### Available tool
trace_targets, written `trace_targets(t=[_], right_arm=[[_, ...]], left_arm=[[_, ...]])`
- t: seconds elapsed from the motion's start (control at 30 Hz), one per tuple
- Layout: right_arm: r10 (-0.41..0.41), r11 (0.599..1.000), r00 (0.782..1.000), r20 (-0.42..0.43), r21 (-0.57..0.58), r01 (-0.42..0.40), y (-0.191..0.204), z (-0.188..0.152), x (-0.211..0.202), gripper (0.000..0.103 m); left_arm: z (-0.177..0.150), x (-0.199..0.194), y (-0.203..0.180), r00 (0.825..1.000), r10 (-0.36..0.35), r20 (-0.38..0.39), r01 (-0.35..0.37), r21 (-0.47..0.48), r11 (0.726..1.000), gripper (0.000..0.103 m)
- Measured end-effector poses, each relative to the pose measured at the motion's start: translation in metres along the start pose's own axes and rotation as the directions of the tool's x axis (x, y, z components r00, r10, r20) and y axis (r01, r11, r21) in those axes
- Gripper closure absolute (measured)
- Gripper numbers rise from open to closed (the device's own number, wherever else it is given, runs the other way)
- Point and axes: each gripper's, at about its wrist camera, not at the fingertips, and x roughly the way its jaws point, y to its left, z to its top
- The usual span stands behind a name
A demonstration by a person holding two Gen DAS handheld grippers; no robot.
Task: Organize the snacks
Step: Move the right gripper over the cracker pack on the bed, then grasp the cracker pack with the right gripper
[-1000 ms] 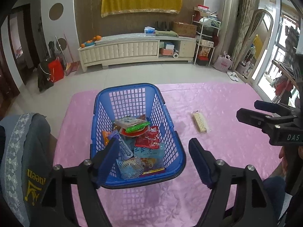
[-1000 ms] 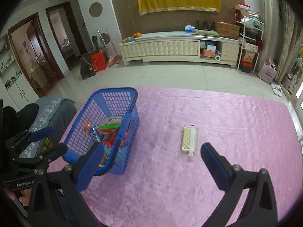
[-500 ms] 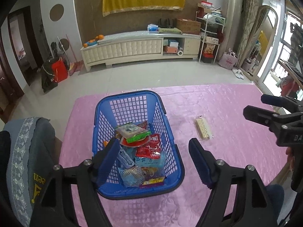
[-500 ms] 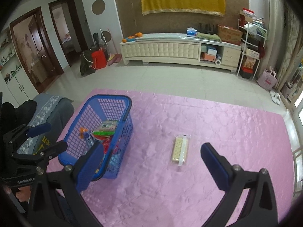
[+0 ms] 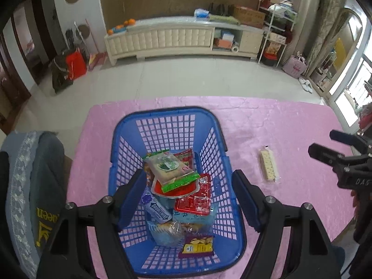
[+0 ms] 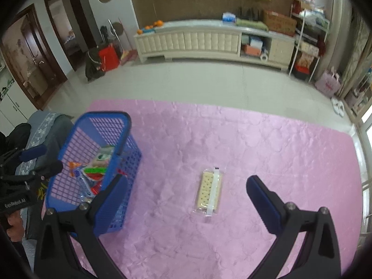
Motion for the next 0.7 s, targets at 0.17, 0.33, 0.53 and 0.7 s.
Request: trace_targets(t=[0.17, 0.33, 0.53, 0.7], right_arm=[[0.012, 0.999, 0.995, -0.1, 0.038, -0.008, -0.016, -0.004, 0.044, 0.0], [0.004, 0.998, 0.985, -0.173, 0.061, 0.006, -0.027, -0.012, 0.079, 0.0], [0.014, 0.996, 0.971, -0.239, 0.086, 0.006, -0.036, -0.02, 0.119, 0.0], [0.022, 0.994, 0.962, -0.271, 0.113, 0.009, -0.042, -0.027, 0.14, 0.002]], left_arm=[[0.004, 0.032, 0.01, 0.998, -0.006, -0.059, 0.003, -0.044, 0.999, 0.029], [0.003, 0.053, 0.013, 0.996, 0.016, -0.085, -0.019, -0.036, 0.999, 0.029], [0.002, 0.07, 0.01, 0.994, 0.034, -0.104, -0.035, -0.001, 0.999, 0.029], [0.001, 0.075, 0.012, 0.994, 0.026, -0.11, -0.027, -0.009, 1.0, 0.029]])
